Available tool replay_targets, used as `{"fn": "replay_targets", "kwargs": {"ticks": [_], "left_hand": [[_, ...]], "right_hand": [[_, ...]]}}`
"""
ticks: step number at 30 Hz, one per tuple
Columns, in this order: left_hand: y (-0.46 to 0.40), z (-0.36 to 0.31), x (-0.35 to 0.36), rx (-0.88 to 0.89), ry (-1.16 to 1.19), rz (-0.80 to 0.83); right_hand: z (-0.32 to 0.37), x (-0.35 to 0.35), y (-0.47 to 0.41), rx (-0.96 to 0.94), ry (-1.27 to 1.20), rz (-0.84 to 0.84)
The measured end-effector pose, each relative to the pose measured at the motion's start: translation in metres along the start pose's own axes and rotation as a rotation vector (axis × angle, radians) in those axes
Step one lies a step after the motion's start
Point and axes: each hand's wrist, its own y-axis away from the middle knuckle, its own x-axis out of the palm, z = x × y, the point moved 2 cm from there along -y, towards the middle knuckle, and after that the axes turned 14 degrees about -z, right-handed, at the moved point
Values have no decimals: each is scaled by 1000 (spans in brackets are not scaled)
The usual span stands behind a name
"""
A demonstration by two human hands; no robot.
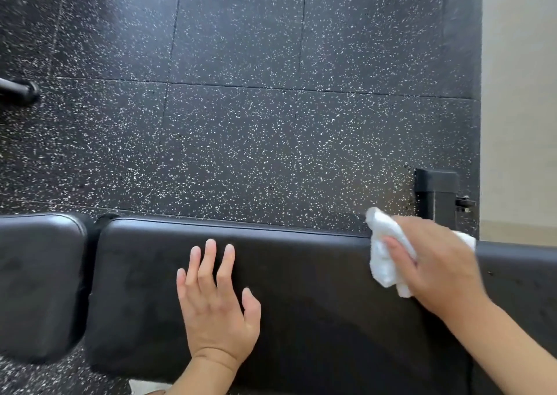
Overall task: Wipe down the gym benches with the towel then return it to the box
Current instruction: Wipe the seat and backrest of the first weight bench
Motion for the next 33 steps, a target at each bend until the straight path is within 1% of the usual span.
{"fn": "replay_targets", "kwargs": {"ticks": [2, 5, 7, 11, 13, 14, 16, 18, 20, 22, 23, 26, 29, 31, 33], "left_hand": [[0, 1, 0, 10, -10, -1], [-1, 0, -2, 9, -10, -10], [-1, -1, -3, 8, -4, -10], [-3, -2, -4, -28, -1, 13], [-3, -4, -5, -57, 14, 9], [-4, -5, -5, -61, 16, 5], [-4, -5, -4, -48, 4, -5], [-2, -5, -4, -26, -6, -19], [-3, -5, -4, -14, -5, -31], [-2, -4, -5, -7, 1, -39], [-2, -4, -5, -4, 5, -43], [-2, -3, -5, -1, 10, -46], [-3, -3, -6, -9, 14, -34], [-4, -3, -8, -16, 16, -23], [-4, -3, -8, -23, 24, -10]], "right_hand": [[-2, -3, -1, 40, 32, -7], [46, 11, -9, 90, -3, 5], [99, 34, -19, 38, -71, 47], [213, 96, -51, -156, -158, 253], [242, 112, -64, -193, -243, 310], [246, 116, -69, -194, -253, 335], [235, 113, -70, -199, -246, 391], [211, 96, -65, -215, -283, 372], [173, 74, -54, -211, -280, 346], [120, 51, -40, -162, -203, 330], [90, 39, -32, -112, -155, 295], [21, 6, -8, 1, -74, 69], [7, 6, 6, -20, -50, -104], [20, 15, 10, -51, -58, -171], [44, 28, 19, -135, -74, -207]]}}
